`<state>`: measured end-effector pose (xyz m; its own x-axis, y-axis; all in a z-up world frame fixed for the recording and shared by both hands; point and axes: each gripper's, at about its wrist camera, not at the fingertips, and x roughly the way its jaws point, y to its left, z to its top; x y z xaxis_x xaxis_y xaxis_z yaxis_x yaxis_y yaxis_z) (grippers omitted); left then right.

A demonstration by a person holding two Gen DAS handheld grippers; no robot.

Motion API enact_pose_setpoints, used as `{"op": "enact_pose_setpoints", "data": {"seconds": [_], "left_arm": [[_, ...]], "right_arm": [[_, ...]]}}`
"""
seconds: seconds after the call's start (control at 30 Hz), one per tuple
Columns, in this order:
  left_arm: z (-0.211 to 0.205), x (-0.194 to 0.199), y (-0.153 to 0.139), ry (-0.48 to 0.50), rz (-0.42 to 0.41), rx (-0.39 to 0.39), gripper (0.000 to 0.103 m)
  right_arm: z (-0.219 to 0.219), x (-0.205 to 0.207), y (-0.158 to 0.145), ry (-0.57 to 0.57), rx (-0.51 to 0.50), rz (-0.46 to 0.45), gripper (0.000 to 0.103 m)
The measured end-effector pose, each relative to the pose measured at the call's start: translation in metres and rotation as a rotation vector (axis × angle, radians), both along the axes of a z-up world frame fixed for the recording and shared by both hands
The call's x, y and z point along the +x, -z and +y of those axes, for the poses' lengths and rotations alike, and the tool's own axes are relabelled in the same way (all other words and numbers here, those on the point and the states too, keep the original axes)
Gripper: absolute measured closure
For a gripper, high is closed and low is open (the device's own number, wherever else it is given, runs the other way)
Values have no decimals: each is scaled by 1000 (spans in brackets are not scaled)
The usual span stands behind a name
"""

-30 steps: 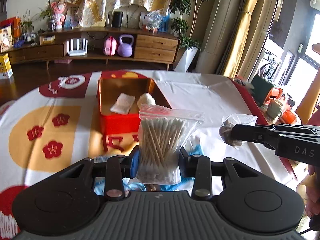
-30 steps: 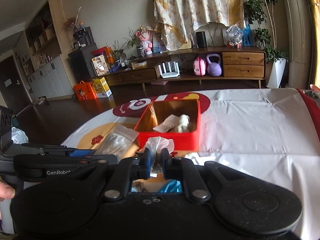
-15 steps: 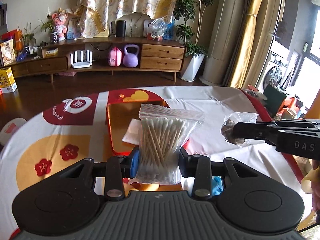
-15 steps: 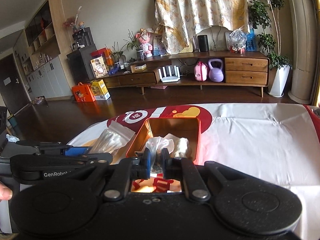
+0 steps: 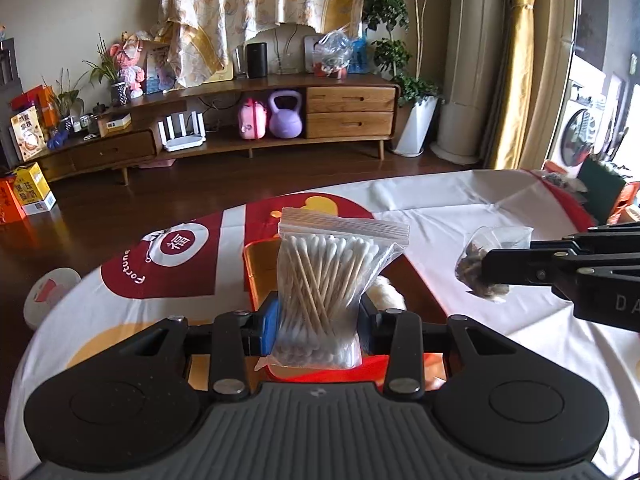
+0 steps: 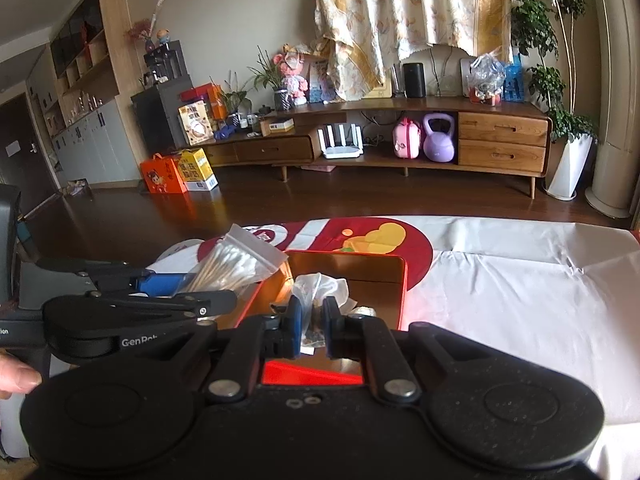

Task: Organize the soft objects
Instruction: 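Carry the cotton swab bag and small bag with both tools over the red tin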

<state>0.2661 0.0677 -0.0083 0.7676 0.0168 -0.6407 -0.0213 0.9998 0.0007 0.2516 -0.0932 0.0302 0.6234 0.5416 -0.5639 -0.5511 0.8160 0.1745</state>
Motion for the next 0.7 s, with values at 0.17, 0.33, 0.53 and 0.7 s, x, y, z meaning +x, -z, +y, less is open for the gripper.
{"op": "enact_pose_setpoints", "data": {"seconds": [0.17, 0.33, 0.53, 0.7], "left_arm": [[0, 24, 13, 2, 29, 26, 65], [2, 47, 28, -16, 65, 12, 65], [0, 71, 49, -23, 104, 40, 65], [-3, 92, 68, -29, 149, 60, 65]], "right_arm": [[6, 22, 15, 22, -18, 27, 94], [13, 46, 28, 49, -30, 49, 94], [22, 76, 43, 76, -43, 76, 93], [32, 98, 57, 82, -60, 110, 93]]}}
